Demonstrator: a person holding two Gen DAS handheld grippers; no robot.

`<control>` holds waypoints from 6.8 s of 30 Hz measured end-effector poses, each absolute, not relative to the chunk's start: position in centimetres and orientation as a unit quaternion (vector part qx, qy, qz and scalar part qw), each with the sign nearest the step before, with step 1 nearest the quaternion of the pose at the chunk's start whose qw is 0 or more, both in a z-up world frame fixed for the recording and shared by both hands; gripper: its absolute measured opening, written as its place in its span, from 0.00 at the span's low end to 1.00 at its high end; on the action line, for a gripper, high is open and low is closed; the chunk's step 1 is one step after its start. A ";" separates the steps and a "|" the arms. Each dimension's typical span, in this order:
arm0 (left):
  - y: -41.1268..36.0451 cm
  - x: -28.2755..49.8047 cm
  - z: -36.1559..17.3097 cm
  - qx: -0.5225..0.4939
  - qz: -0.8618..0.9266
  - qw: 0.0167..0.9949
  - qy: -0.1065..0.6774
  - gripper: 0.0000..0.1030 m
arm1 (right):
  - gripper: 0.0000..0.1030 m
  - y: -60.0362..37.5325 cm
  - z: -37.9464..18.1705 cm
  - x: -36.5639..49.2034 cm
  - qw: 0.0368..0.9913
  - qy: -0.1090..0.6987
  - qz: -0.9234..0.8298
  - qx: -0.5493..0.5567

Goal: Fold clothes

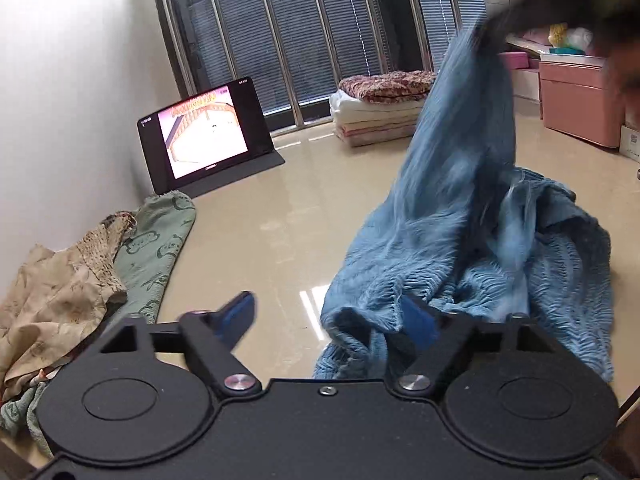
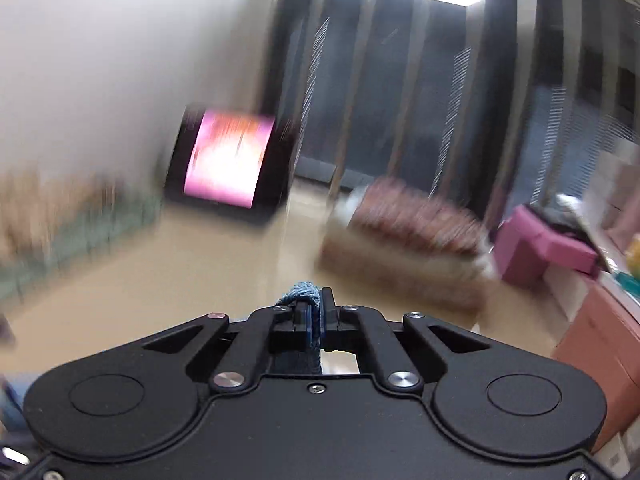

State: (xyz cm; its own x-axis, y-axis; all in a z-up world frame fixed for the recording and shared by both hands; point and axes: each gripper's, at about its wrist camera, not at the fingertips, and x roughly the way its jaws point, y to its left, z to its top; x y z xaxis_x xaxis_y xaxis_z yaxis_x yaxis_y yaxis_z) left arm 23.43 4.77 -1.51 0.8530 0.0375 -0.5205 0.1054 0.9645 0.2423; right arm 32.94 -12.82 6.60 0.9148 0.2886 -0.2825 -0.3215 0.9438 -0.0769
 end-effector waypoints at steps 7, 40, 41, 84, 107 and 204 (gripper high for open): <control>5.9 24.6 -1.0 0.109 -0.016 0.956 0.270 0.45 | 0.02 -20.1 12.1 27.3 0.987 0.048 0.148 0.033; -1.3 15.3 5.0 0.178 -0.133 0.954 0.203 0.13 | 0.06 -10.2 5.7 15.7 0.939 0.148 0.266 -0.157; -1.2 15.1 5.1 0.177 -0.126 0.956 0.196 0.11 | 0.06 -10.2 5.6 15.6 0.941 0.146 0.259 -0.163; -2.8 18.2 -0.8 0.372 -0.162 0.891 0.205 0.35 | 0.34 -15.9 0.0 14.5 0.950 0.234 0.177 -0.111; -7.7 11.0 -7.8 0.724 -0.250 0.641 0.044 0.42 | 0.36 -19.8 -1.4 14.3 0.952 0.252 0.169 -0.048; -7.4 21.4 24.3 0.462 0.023 0.885 -0.046 0.03 | 0.71 -17.3 1.8 22.0 0.954 0.124 0.231 0.143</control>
